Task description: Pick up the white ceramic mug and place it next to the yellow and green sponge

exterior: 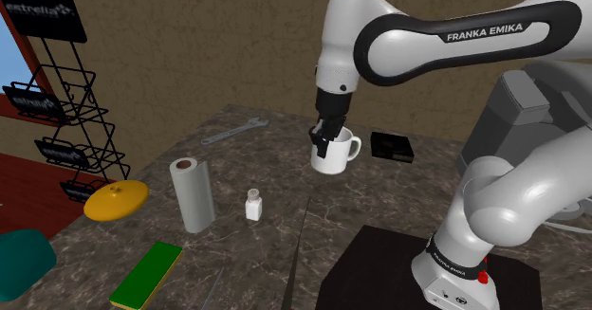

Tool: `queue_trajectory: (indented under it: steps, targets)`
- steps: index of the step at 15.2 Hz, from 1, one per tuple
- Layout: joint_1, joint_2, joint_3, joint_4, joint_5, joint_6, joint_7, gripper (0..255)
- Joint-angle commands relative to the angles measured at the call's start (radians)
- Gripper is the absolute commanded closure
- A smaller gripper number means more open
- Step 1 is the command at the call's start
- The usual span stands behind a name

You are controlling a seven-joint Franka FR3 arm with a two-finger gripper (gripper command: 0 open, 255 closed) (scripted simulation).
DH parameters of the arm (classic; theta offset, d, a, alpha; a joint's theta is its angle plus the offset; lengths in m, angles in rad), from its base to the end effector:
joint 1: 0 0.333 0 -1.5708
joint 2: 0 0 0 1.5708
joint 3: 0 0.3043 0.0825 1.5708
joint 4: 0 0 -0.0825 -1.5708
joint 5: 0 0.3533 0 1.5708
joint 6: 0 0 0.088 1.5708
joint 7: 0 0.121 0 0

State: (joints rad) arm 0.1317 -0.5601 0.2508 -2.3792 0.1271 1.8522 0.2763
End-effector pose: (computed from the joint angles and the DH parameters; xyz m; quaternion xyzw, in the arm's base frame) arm 0.3324 0.1560 0.5023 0.9998 0.0182 0.0115 0.0014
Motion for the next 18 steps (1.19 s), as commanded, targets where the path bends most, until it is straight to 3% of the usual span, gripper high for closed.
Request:
queue_trajectory:
  steps: [1, 10, 18]
  targets:
    - [0.016, 0.023, 0.042, 0.029, 0.016, -0.002, 0.054, 255]
    - [0.058, 0.196, 0.231, 0.199, 0.03, 0.016, 0.289, 255]
    - [0.084, 0.433, 0.398, 0.425, -0.067, 0.014, 0.533, 255]
